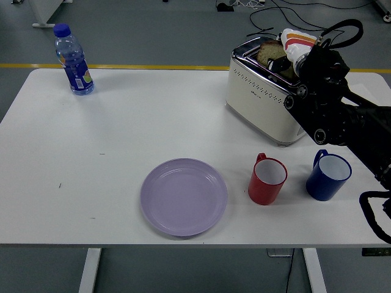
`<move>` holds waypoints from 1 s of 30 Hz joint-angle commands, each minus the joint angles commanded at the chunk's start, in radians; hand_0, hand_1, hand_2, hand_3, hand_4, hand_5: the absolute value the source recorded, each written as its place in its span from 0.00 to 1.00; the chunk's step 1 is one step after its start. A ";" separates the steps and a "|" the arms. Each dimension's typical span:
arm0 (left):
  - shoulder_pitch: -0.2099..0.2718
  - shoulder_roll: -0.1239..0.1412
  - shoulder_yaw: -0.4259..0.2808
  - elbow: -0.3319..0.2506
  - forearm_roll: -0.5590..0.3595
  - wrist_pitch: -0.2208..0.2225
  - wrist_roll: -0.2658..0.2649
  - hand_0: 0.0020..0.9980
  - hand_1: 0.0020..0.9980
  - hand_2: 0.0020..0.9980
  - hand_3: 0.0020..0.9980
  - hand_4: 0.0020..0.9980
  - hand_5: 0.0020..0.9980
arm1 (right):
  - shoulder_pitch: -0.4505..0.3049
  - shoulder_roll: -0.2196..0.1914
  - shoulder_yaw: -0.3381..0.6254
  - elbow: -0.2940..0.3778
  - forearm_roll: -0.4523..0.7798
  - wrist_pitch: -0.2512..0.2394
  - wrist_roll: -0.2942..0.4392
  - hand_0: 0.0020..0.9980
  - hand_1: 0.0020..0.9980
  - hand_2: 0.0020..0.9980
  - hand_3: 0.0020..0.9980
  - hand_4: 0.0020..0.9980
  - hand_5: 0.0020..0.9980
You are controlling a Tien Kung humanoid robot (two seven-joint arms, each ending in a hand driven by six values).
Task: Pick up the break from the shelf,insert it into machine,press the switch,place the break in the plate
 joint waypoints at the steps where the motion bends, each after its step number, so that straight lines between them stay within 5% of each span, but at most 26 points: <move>1: 0.000 0.000 -0.001 0.000 0.001 0.000 0.000 0.66 0.59 0.59 0.60 0.33 0.94 | 0.000 0.000 -0.001 0.002 -0.003 -0.008 0.000 0.20 0.33 0.40 0.49 0.49 0.04; 10: -0.002 0.001 -0.003 0.000 0.004 0.000 0.000 0.66 0.59 0.59 0.60 0.33 0.94 | -0.004 0.000 0.011 0.050 -0.042 -0.064 -0.008 0.22 0.31 0.38 0.48 0.44 0.00; 15: -0.001 0.002 -0.007 0.000 0.006 0.000 -0.001 0.66 0.59 0.59 0.60 0.33 0.94 | -0.008 -0.045 0.033 0.140 -0.067 -0.081 -0.023 0.21 0.30 0.37 0.48 0.42 0.00; 20: 0.000 0.002 -0.011 0.000 0.011 -0.001 0.000 0.66 0.59 0.59 0.60 0.33 0.94 | -0.017 -0.100 0.066 0.254 -0.095 -0.096 -0.033 0.22 0.29 0.37 0.48 0.39 0.00; 30: 0.004 0.004 -0.016 0.000 0.012 -0.001 -0.002 0.66 0.59 0.59 0.60 0.33 0.94 | -0.066 -0.225 0.151 0.594 -0.089 -0.150 -0.066 0.19 0.27 0.36 0.48 0.37 0.00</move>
